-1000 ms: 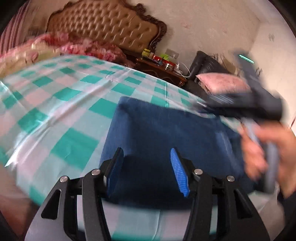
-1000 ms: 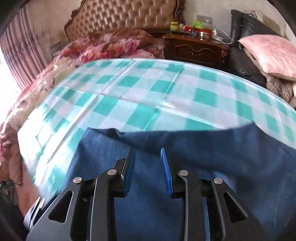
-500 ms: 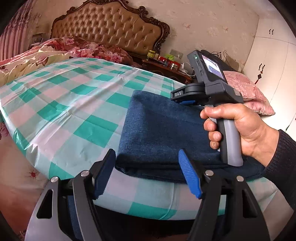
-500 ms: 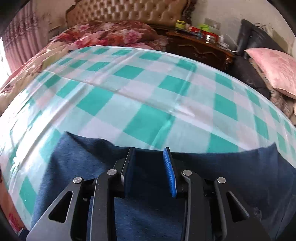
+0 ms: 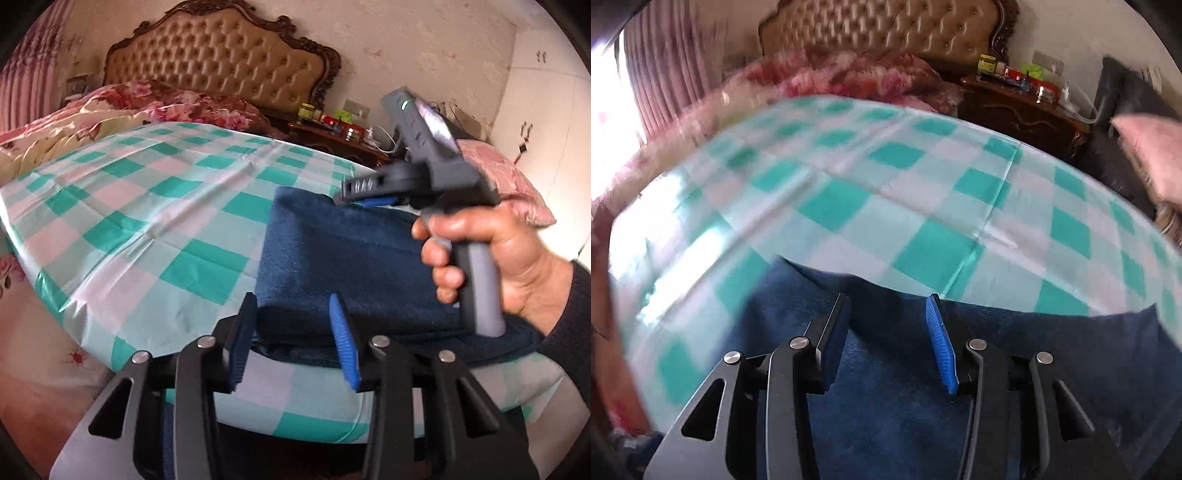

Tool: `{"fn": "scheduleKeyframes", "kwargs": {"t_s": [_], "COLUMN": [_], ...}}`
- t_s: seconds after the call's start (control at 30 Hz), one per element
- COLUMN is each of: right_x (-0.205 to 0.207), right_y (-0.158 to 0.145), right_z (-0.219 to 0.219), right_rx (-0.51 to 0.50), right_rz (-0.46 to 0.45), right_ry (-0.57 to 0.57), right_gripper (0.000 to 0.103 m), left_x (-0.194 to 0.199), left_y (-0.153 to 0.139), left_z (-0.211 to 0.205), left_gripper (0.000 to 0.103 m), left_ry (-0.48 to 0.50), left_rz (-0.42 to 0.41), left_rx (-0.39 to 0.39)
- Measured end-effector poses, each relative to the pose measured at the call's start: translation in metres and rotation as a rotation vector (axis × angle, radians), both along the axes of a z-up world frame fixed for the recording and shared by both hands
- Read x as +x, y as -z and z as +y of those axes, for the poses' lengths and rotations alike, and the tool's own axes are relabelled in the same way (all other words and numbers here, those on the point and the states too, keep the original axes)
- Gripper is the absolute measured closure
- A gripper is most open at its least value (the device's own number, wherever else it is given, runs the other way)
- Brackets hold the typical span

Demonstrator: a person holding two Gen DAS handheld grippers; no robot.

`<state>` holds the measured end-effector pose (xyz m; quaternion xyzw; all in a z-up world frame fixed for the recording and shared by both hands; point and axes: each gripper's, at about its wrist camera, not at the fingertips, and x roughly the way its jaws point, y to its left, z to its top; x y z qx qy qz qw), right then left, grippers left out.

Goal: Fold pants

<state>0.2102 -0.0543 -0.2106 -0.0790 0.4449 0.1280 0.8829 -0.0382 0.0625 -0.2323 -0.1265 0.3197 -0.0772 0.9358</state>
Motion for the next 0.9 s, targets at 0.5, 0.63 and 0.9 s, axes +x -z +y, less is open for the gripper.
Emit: {"fn": "scheduleKeyframes", "kwargs": {"t_s": [0.5, 0.63, 0.9], "right_x": [-0.056, -0.07, -0.064], "right_y": [-0.005, 0.007, 0.007], "right_z": [-0.04, -0.035, -0.027], "right_rx": [0.092, 0.041, 0.009], "right_rz": [0.018, 0.006, 0.023], "right_ry": [0.116, 0.112, 0.127], "right_gripper": [0.054, 0.052, 0.047], "left_x": [0.003, 0.005, 0.005], "left_y": [0.013, 0.019, 0.024], "left_z": [0.033, 0.024, 0.033], "left_gripper": [0.065, 0.066, 0.077], "left_ry": [-0.005, 0.005, 0.013], "left_rz": [0.039, 0.06, 0.099], "left_rx": [-0.214, -0.17, -0.257]}}
